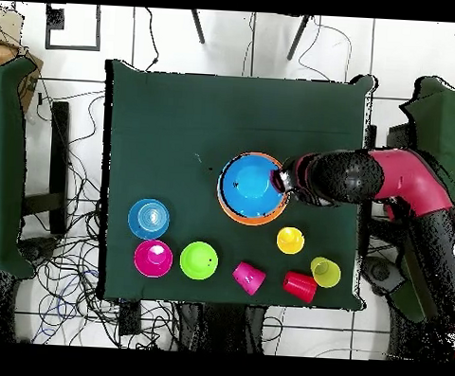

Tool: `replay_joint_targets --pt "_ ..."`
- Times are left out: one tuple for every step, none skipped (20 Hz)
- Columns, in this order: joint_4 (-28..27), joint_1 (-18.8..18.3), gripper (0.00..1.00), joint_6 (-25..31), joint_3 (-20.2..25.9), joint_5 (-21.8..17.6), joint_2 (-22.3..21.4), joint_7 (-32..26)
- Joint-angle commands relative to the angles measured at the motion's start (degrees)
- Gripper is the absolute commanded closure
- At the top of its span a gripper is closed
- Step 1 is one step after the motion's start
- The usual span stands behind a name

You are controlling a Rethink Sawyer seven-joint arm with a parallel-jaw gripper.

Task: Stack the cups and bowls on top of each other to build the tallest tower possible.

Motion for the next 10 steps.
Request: replay_joint_targets --pt "-4.47 2.19 1.00 3.26 -3.60 -0.08 1.64 -15.56" --pt "-4.82 2.38 1.00 3.53 -3.57 0.05 1.69 -15.67" --pt "-5.09 2.43 1.00 3.83 -3.52 0.20 1.73 -15.91" --pt "-5.52 2.45 1.00 4.23 -3.57 0.31 1.83 -16.26" --pt "-5.82 2.47 1.00 4.60 -3.53 0.50 1.87 -16.49" --pt "-5.92 2.23 1.00 4.96 -3.53 0.61 1.83 -16.91" --pt "-6.16 2.20 1.00 5.27 -3.51 0.75 1.84 -17.15" --pt "-6.29 2.09 1.00 5.52 -3.51 0.79 1.81 -17.46" --pt "-6.51 2.10 1.00 5.71 -3.53 0.83 1.85 -17.63" --pt "-6.80 2.25 1.00 5.87 -3.61 0.79 1.94 -17.76"
